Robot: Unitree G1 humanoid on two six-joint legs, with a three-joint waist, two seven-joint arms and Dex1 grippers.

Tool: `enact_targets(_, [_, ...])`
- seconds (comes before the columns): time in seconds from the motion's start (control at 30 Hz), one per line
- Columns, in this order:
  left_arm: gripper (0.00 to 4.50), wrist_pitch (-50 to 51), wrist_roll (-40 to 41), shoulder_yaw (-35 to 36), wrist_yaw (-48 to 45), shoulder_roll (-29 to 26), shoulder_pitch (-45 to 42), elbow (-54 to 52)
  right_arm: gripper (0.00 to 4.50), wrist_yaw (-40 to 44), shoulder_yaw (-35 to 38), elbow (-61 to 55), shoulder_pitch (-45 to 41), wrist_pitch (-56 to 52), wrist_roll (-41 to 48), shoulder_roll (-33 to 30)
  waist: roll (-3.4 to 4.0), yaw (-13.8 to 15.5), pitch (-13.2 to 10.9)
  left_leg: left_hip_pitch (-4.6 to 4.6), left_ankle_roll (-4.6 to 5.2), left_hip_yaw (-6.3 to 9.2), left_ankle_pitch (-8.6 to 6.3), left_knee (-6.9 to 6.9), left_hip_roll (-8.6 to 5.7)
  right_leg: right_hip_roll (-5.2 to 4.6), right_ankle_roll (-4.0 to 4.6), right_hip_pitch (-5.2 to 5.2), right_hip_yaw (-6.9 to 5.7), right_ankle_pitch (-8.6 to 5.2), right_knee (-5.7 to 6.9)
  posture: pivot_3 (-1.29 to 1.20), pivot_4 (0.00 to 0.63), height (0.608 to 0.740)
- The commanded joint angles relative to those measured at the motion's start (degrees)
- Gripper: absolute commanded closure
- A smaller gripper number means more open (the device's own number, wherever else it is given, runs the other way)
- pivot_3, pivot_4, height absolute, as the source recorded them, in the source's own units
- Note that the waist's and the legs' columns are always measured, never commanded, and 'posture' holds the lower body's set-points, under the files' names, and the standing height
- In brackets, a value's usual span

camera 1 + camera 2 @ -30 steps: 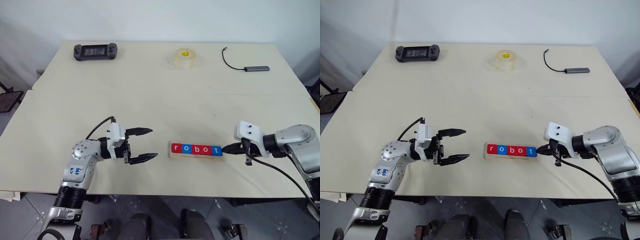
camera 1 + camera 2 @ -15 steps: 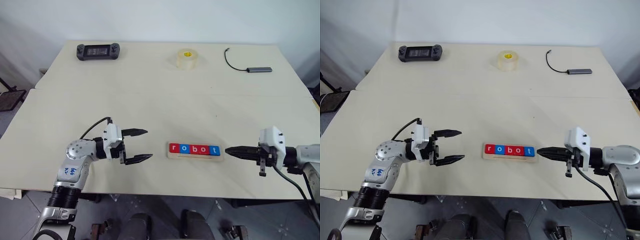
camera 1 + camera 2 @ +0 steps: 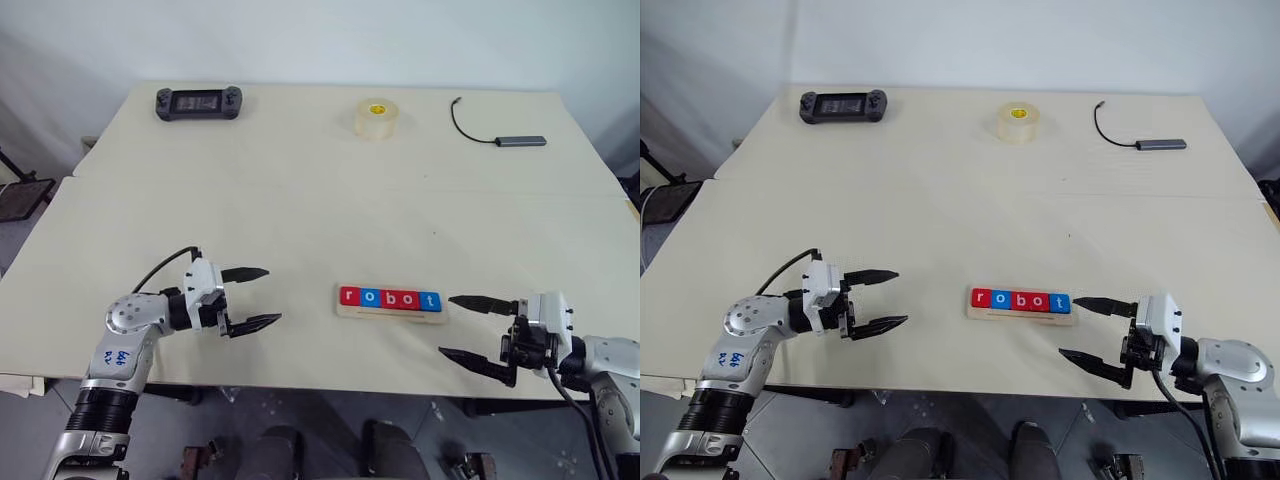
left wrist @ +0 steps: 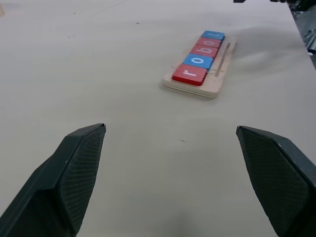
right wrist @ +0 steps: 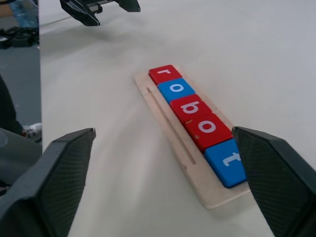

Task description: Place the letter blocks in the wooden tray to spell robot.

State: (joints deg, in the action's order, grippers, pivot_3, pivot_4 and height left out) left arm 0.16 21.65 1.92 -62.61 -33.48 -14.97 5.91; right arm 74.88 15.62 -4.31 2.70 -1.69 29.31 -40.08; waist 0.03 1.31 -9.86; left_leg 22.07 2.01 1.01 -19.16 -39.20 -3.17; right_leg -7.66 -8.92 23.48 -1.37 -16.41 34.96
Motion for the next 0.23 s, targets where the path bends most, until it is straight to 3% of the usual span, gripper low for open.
enact_targets(0.03, [0.00,0.1,0.6,1.4,0.6,-0.8,1.1,-3.9,0.02,1.9,0.9,2.9,-1.8,2.1,0.1,-2.2,0.00,0.0,0.0,0.00,0.00,-0.01,0.00,0.00,0.00,0.00,0.00,0.00,0.01,0.00,-0.01,0.00,0.150,0.740])
enact_targets(0.23, [0.00,0.5,0.9,1.4,1.3,-0.6,1.2,-5.1,0.02,3.2,0.8,6.1,-2.5,4.3,-0.7,-3.5,0.00,0.0,0.0,0.00,0.00,-0.01,0.00,0.00,0.03,0.02,0.01,0.00,0.00,-0.01,-0.01,0.00,0.150,0.740])
